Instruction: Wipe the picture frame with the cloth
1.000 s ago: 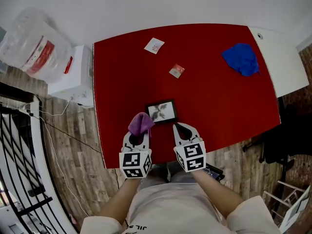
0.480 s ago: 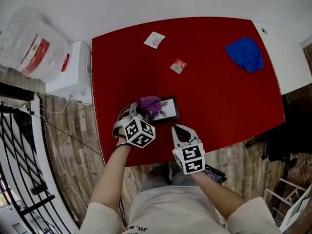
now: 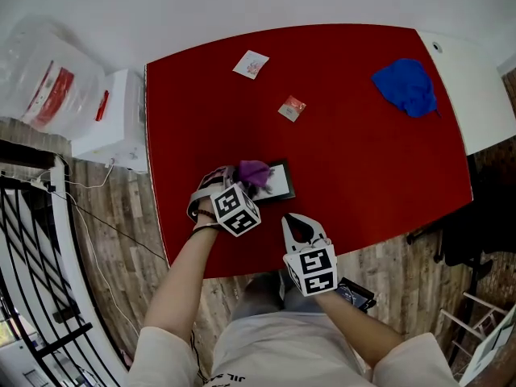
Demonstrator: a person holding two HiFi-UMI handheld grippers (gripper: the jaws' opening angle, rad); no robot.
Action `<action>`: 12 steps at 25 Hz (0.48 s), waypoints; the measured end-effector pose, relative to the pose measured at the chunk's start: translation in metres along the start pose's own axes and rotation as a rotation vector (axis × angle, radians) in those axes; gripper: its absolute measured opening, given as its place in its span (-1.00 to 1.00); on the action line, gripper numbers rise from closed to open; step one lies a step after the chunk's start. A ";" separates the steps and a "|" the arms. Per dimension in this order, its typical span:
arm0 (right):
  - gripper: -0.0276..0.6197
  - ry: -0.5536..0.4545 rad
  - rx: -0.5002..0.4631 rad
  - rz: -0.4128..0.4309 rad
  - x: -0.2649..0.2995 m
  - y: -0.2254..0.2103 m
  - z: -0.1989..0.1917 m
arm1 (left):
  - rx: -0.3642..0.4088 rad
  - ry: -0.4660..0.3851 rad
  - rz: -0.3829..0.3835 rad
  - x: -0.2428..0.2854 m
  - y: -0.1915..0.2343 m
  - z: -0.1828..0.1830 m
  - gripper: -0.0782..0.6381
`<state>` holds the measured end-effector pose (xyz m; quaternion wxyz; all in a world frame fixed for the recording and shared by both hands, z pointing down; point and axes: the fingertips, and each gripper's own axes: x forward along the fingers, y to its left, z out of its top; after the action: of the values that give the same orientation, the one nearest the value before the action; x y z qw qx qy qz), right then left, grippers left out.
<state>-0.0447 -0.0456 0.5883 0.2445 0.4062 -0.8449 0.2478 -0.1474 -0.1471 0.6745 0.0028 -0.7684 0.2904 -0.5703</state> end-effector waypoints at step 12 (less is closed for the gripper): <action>-0.90 -0.002 0.002 0.015 0.005 -0.001 0.000 | 0.157 0.050 -0.045 -0.032 -0.079 -0.015 -0.61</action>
<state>-0.0466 -0.0489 0.5920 0.2413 0.4002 -0.8480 0.2500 -0.1318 -0.0624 0.6786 0.0429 -0.7575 0.2273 -0.6105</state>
